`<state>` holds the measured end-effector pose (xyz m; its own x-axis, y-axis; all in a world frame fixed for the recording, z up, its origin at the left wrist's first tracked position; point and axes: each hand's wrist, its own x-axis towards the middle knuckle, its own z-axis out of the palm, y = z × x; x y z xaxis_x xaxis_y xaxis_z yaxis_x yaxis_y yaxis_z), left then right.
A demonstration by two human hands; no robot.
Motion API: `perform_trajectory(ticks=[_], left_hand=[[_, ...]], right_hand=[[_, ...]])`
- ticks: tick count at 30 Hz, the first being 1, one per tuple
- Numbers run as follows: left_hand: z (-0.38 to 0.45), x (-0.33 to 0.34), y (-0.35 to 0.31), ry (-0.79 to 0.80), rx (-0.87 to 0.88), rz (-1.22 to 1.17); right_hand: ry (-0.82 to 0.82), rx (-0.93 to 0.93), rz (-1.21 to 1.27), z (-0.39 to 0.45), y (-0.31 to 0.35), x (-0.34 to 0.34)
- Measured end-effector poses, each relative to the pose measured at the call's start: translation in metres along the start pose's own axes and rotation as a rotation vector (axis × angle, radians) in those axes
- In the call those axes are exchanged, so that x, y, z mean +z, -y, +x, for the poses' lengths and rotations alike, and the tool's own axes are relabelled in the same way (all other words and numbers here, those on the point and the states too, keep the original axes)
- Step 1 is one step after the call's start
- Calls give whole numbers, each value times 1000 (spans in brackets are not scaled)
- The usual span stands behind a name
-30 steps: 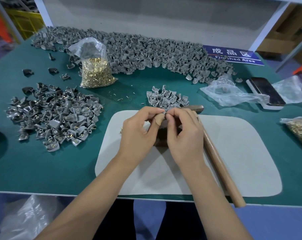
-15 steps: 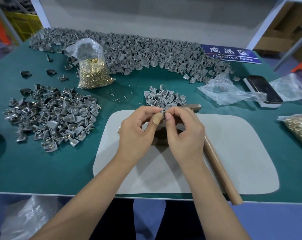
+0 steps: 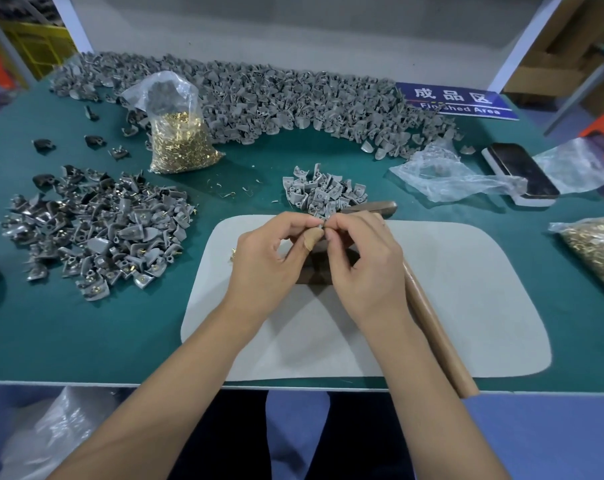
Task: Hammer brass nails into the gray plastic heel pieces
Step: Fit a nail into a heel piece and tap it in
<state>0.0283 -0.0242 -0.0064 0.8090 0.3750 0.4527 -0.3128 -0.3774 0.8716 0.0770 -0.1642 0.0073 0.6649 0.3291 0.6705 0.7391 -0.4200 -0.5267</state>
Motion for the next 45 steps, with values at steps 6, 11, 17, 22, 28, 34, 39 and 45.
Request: perform_trajectory(ticks=[6,11,17,22,28,34,39,45], left_hand=[[2,4,-1,80,-2,95],[2,3,2,106,94,296],[3,-2,2,101,24,295],[1,0,-1,88,-24,275],[2,-1,0,58,-26,311],[2,-1,-2,44,-3,331],[2,-1,-1,21,-31,343],[2,0,3,-19,-48,350]], right_hand=[[-1,120,-37,2,-13,-28],[265,674,-476,-5,-37,-57],[548,577,-642,6,-34,-61],[474,640,-804,18,-32,-66],[316,652,-197,22,-19,-102],[423,556,-28,0,5,-92],[395,522,-139,-7,13,-75],[374,518,-197,-9,18,-71]])
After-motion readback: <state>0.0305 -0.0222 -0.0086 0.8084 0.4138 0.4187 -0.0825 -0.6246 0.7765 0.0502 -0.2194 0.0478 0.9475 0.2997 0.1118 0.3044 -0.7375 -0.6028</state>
